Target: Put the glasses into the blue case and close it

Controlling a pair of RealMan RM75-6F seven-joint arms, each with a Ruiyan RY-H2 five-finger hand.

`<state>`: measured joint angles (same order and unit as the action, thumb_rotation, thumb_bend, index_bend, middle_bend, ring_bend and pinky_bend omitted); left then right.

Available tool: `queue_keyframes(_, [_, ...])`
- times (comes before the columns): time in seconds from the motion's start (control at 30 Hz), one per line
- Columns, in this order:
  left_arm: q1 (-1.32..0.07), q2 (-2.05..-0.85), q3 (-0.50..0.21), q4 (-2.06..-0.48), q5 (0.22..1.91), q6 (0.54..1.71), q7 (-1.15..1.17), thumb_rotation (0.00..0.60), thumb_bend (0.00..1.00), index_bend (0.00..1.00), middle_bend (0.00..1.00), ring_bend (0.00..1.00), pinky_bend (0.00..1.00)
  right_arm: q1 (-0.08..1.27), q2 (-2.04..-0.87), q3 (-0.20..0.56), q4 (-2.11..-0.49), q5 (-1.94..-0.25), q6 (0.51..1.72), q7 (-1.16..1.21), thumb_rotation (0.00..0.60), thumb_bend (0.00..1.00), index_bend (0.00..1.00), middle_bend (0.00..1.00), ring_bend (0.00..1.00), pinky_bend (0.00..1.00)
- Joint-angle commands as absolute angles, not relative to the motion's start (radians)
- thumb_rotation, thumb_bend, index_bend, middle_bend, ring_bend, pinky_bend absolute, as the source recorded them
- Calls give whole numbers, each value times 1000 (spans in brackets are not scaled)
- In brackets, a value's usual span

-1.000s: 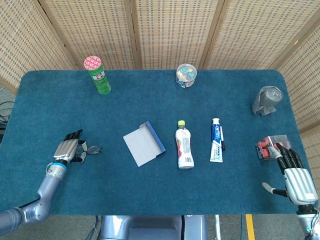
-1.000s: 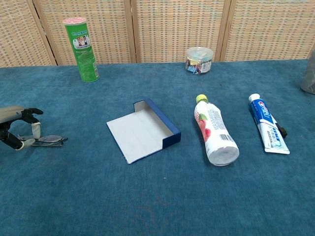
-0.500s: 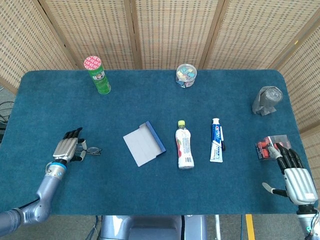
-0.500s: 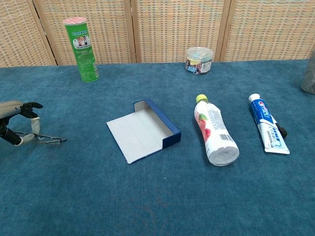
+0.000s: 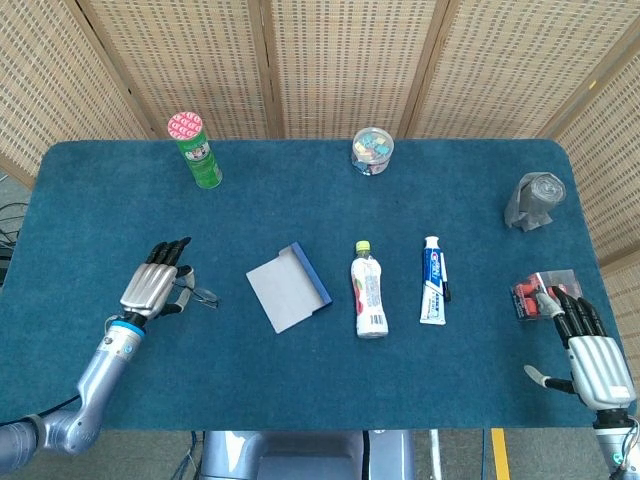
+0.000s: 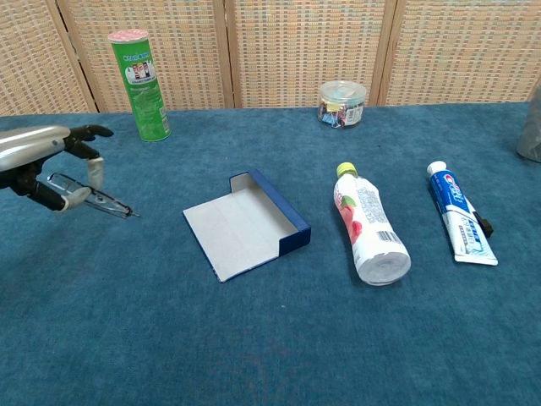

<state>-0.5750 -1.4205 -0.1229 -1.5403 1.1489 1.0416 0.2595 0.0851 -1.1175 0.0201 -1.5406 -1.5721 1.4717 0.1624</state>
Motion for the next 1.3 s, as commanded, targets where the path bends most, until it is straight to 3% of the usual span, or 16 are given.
queue_keyframes(0.03, [-613, -1451, -139, -1568, 1236, 1079, 285, 600, 517, 580, 0, 0, 0, 86, -1117, 20, -1541, -1572, 1470, 165, 600, 0, 0, 0, 0, 0])
queue_keyframes(0.83, [-828, -1800, -158, -1119, 1377, 947, 212, 600, 495, 617, 0, 0, 0, 95, -1105, 18, -1546, -1563, 1444, 187, 600, 0, 0, 0, 0, 0])
queue_keyframes(1.3, [-869, -1892, -153, -1000, 1400, 932, 195, 600, 498, 619, 0, 0, 0, 97, -1101, 15, -1547, -1562, 1438, 196, 600, 0, 0, 0, 0, 0])
